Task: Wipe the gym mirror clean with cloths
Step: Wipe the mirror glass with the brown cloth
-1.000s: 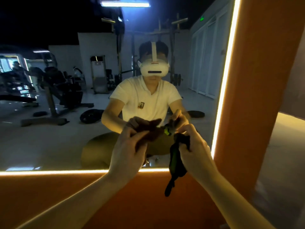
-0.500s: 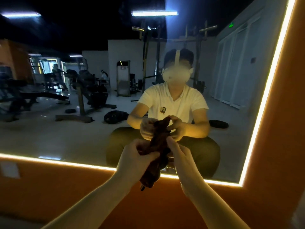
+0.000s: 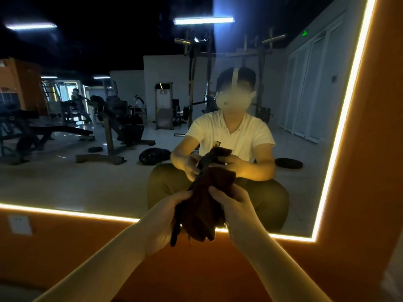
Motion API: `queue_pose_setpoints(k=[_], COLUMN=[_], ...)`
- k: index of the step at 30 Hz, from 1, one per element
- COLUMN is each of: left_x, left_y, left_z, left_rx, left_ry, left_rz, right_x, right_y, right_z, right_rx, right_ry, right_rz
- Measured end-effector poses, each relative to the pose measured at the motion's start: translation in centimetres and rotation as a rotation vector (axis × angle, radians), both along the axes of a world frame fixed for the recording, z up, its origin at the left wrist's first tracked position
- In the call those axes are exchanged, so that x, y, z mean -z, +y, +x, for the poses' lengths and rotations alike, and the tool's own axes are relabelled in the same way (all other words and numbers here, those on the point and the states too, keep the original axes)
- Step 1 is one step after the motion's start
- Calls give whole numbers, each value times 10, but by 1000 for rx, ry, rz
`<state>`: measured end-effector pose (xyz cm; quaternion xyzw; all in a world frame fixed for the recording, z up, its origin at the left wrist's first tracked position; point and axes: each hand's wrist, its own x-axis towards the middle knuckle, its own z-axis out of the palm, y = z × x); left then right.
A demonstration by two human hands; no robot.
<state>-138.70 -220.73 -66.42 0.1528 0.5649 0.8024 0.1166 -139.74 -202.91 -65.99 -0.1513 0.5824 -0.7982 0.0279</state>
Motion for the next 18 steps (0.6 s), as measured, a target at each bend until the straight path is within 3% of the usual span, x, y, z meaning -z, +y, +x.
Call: queue_pose_setpoints(k=[1,6,10,12,14,16,18], left_x=[-15,3,-5,-14,-16,-18,-15], left_y=[15,22,16,11,2,-2,-2], left_z=[14,3,-9,-16,-26,-36,-46], left_rx=[-64,-230,-362,-520,-822,-1120,-1257], left_ry=[-100,-116,-78,92,388,717,864], left_rz=[-39,-97,-24,-66,-286,-575,-738], right_x=[-1,-5,-22,-34,-43,-51,-58], right_y=[1,13,38,68,102,121,121], right_z=[0,-6,-13,-30,-57,-82,-100], right_rx=[-1,96,261,605,1046,1317,1463], right_ry=[16,93,132,322,531,548,543], right_rz=[15,118,-47,40,348,544,586])
